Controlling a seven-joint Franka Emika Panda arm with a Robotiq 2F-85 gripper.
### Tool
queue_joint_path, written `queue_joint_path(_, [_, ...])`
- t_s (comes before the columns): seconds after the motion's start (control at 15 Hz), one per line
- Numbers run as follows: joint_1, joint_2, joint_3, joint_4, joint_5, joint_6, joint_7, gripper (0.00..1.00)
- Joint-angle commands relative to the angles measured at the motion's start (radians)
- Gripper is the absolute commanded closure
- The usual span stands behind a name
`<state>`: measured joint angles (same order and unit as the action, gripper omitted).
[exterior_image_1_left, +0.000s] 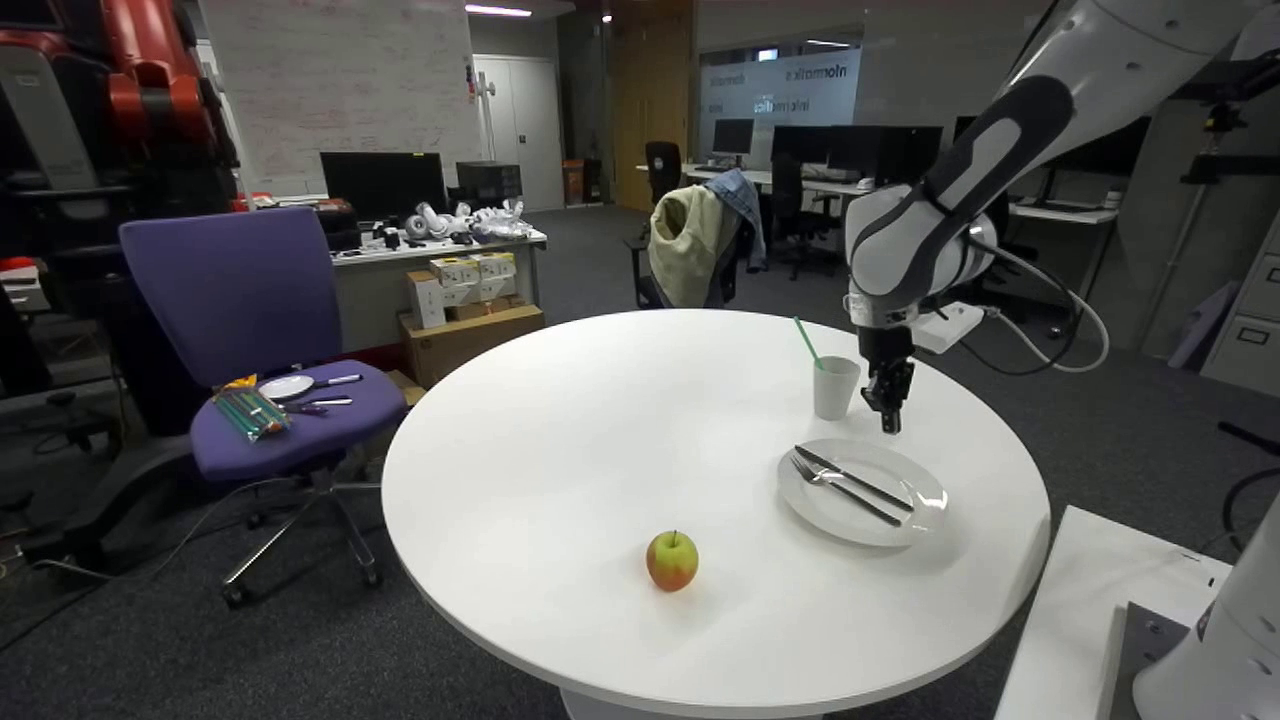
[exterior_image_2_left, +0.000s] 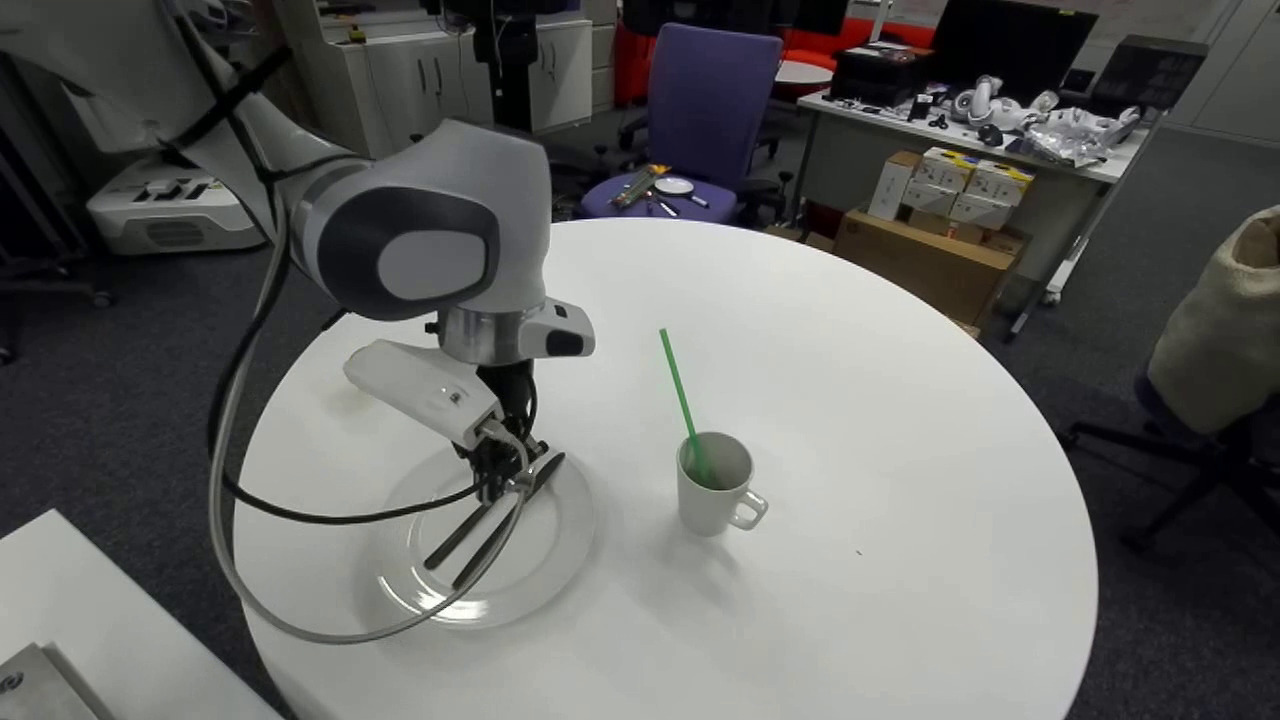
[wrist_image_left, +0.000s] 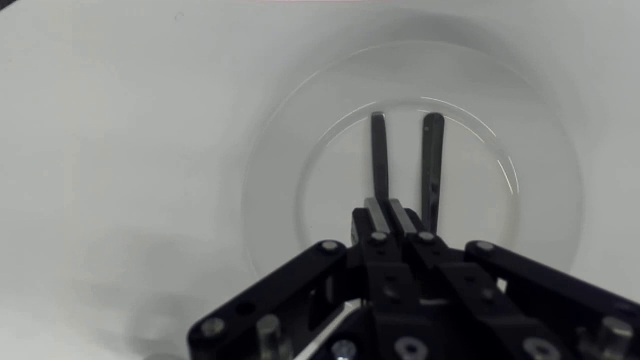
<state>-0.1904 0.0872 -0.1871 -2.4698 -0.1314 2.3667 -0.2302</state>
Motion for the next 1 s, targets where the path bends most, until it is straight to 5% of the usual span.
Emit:
queue_joint_path(0.0, [-0.01,-0.211,-0.014,-0.084,-0.021,-0.04,-0.001,0.92])
queue_joint_path(0.67, [-0.029,-0.537,-0.024,-0.147,-0.064,-0.128,-0.015,0.83])
queue_joint_path(0.73, [-0.03,-0.553,-0.023,-0.149,-0.07,-0.134,-0.016,0.76])
queue_joint_path(0.8, [-0.03,-0.561,-0.022,-0.153,-0.075,-0.129,-0.015,0.58])
queue_joint_path(0.93, [-0.027,-0.56,-0.021,-0.154,-0.081,-0.124,-0.013,0.51])
